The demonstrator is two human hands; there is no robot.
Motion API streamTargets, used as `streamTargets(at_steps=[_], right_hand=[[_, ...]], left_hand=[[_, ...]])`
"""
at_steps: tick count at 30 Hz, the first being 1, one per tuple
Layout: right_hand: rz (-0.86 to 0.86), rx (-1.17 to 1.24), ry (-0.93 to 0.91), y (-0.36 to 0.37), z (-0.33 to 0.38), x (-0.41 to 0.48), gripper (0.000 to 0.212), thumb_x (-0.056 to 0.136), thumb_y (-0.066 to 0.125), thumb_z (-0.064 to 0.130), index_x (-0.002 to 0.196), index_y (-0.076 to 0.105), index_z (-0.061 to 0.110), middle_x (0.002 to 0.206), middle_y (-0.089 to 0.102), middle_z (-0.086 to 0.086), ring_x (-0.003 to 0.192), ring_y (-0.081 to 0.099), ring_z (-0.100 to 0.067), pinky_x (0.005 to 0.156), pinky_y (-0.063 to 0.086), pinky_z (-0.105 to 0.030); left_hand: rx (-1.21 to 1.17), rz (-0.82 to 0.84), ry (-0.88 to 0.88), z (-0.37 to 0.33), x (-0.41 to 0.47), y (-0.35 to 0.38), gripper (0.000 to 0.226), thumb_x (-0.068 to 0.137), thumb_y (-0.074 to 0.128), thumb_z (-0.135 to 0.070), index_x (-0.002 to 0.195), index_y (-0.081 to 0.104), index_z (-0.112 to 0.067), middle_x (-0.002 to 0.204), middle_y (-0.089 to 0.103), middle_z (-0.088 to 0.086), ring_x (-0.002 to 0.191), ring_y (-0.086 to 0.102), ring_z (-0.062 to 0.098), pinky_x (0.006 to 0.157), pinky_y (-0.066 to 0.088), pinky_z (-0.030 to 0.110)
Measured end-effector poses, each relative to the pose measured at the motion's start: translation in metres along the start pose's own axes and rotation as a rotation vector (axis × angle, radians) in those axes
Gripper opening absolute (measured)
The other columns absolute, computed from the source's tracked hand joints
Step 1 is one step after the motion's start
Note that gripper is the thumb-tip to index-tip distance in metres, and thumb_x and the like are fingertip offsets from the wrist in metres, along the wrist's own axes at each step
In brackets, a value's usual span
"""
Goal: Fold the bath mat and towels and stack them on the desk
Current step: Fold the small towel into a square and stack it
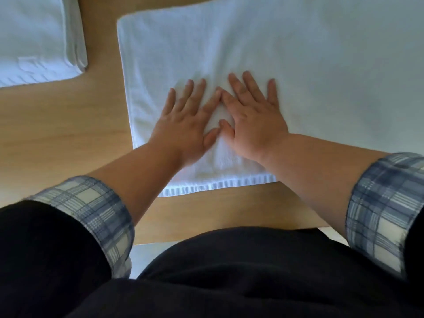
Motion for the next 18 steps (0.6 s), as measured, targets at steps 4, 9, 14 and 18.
streamTargets(at_steps=[4, 9, 14, 18], right_hand=[[-0.024, 0.095, 0.020, -0.003, -0.006, -0.003, 0.063, 0.095, 0.033, 0.041, 0.156, 0.024, 0.030, 0.167, 0.010, -0.001, 0.154, 0.000, -0.021, 0.122, -0.004, -0.052], [-0.039, 0.085, 0.518, 0.009, -0.080, -0.070, 0.067, 0.097, 0.014, 0.054, 0.158, 0.001, 0.031, 0.167, -0.008, -0.001, 0.153, -0.011, -0.022, 0.120, -0.012, -0.048], [0.015, 0.213, 0.962, 0.014, -0.115, -0.114, 0.070, 0.102, 0.018, 0.051, 0.158, -0.009, 0.019, 0.165, -0.018, -0.009, 0.152, -0.016, -0.026, 0.121, -0.007, -0.053], [-0.098, 0.320, 0.735, -0.004, -0.088, -0.080, 0.065, 0.103, 0.025, 0.041, 0.159, -0.003, 0.022, 0.165, -0.018, -0.005, 0.152, -0.016, -0.023, 0.119, -0.012, -0.048]], left_hand=[[0.119, 0.015, 0.108, -0.012, -0.025, 0.010, 0.075, 0.096, 0.011, -0.058, 0.157, 0.002, -0.015, 0.165, -0.008, 0.007, 0.149, -0.015, 0.022, 0.121, -0.008, 0.045], [0.167, 0.039, 0.150, -0.011, -0.025, 0.012, 0.073, 0.094, 0.010, -0.063, 0.156, -0.004, -0.029, 0.163, -0.013, 0.012, 0.148, -0.020, 0.027, 0.120, -0.009, 0.048], [0.233, 0.082, 0.144, -0.017, -0.025, 0.016, 0.085, 0.077, 0.003, -0.084, 0.147, -0.023, -0.042, 0.160, -0.027, 0.009, 0.144, -0.031, 0.031, 0.116, -0.013, 0.058], [0.297, 0.058, 0.405, -0.037, -0.036, 0.020, 0.064, 0.096, 0.009, -0.058, 0.155, 0.001, -0.036, 0.162, -0.013, 0.005, 0.149, -0.019, 0.028, 0.119, -0.007, 0.051]])
Point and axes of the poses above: each hand's wrist, its own x-axis towards the middle knuckle, its own y-axis out of the palm, z = x × y, the point moved 3 cm from there along x, towards the middle knuckle
